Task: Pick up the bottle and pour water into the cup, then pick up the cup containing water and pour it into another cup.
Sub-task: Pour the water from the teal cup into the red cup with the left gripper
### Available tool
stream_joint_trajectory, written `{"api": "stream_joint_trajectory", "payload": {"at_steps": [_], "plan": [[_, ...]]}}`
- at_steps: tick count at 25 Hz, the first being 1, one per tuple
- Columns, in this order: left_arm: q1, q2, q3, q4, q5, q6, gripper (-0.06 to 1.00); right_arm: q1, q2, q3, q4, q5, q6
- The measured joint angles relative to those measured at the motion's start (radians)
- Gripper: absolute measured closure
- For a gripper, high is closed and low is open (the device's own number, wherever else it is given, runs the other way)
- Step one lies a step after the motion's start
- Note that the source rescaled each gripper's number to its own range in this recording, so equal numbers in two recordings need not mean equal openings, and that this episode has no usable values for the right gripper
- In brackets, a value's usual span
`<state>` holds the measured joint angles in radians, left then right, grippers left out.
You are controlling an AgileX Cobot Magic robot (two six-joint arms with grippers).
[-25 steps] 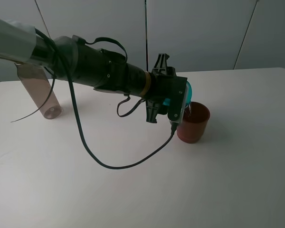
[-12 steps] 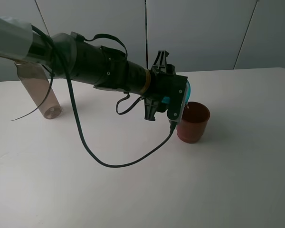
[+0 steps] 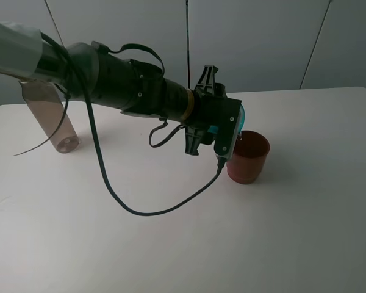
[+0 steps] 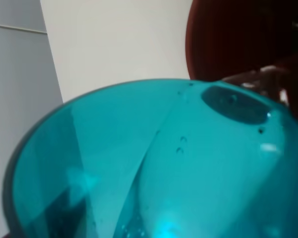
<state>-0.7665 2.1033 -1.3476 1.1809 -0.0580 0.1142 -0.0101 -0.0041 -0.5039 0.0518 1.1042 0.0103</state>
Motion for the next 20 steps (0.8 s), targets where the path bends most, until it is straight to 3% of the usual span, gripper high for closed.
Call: {"api": "stream_joint_trajectory", "payload": {"at_steps": [20], "plan": [[-0.039, -0.005, -0.04, 0.006, 0.086, 0.054, 0.89, 0.0, 0.0, 0.0, 0.0, 0.0, 0.0]]}}
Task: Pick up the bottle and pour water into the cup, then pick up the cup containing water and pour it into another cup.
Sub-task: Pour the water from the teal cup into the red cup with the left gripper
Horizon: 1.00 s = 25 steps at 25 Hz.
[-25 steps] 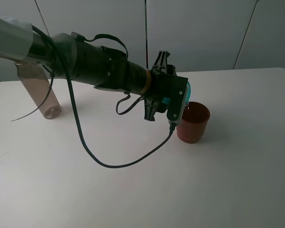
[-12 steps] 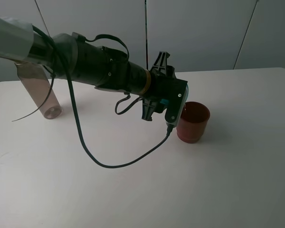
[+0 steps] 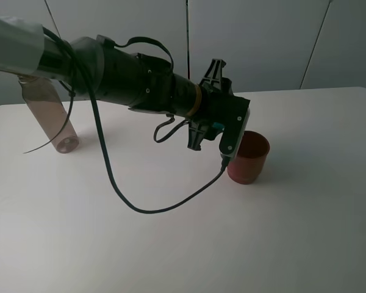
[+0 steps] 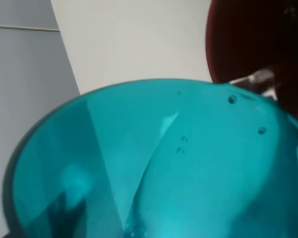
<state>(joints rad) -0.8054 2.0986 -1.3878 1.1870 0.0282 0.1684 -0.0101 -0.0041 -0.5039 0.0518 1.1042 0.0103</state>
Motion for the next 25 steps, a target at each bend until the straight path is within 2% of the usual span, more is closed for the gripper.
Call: {"api": "stream_joint_trajectory", "payload": {"at_steps": [13, 25], "plan": [[-0.042, -0.002, -0.018, 0.06, 0.076, 0.026, 0.89, 0.0, 0.0, 0.0, 0.0, 0.0, 0.0], [-0.046, -0.002, -0.02, 0.134, 0.089, 0.044, 0.89, 0.0, 0.0, 0.0, 0.0, 0.0, 0.0]]}}
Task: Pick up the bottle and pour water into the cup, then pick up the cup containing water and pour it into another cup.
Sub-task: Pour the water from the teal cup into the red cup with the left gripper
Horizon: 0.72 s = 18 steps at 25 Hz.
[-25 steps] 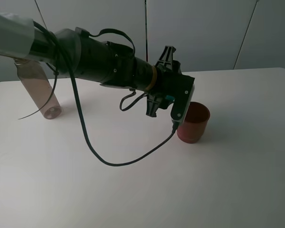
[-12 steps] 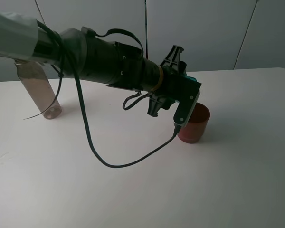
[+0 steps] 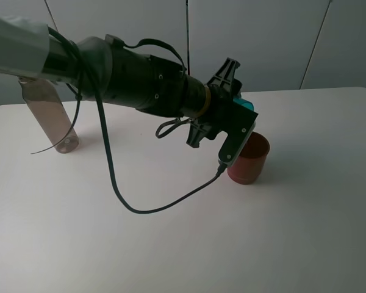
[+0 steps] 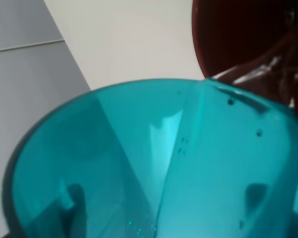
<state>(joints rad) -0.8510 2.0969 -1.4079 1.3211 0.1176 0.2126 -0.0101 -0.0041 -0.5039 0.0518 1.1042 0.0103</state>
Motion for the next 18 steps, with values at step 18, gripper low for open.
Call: {"api": "stream_joint_trajectory", "payload": {"at_steps": [18], "plan": [[-0.022, 0.0, -0.021, 0.094, 0.065, 0.0, 0.89, 0.0, 0.0, 0.0, 0.0, 0.0, 0.0]]}}
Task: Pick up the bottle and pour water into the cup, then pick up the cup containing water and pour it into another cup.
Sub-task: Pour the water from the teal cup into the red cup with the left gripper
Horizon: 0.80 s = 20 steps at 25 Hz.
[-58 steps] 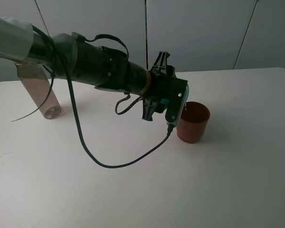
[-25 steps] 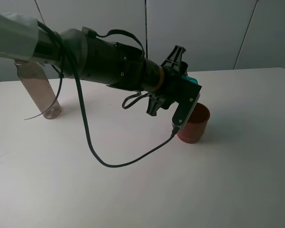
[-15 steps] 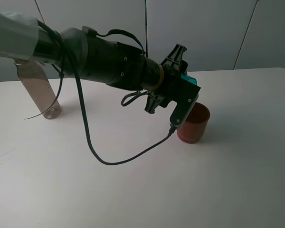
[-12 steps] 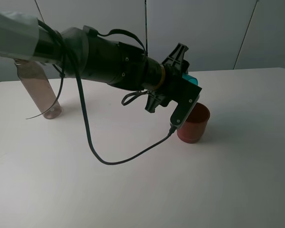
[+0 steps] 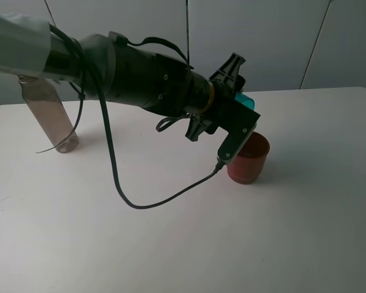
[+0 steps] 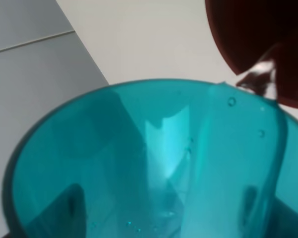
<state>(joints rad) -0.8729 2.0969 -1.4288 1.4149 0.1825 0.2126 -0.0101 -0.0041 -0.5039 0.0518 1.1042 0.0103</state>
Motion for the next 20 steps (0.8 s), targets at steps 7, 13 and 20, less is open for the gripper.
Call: {"api": "stream_joint_trajectory", "payload": {"at_steps": [7, 13, 20], "plan": [[-0.016, 0.0, 0.0, 0.053, 0.019, 0.0, 0.89, 0.0, 0.0, 0.0, 0.0, 0.0, 0.0], [-0.035, -0.002, 0.0, 0.1, 0.046, 0.0, 0.89, 0.0, 0.0, 0.0, 0.0, 0.0, 0.0], [-0.05, -0.002, 0.0, 0.165, 0.057, 0.0, 0.89, 0.0, 0.0, 0.0, 0.0, 0.0, 0.0]]}}
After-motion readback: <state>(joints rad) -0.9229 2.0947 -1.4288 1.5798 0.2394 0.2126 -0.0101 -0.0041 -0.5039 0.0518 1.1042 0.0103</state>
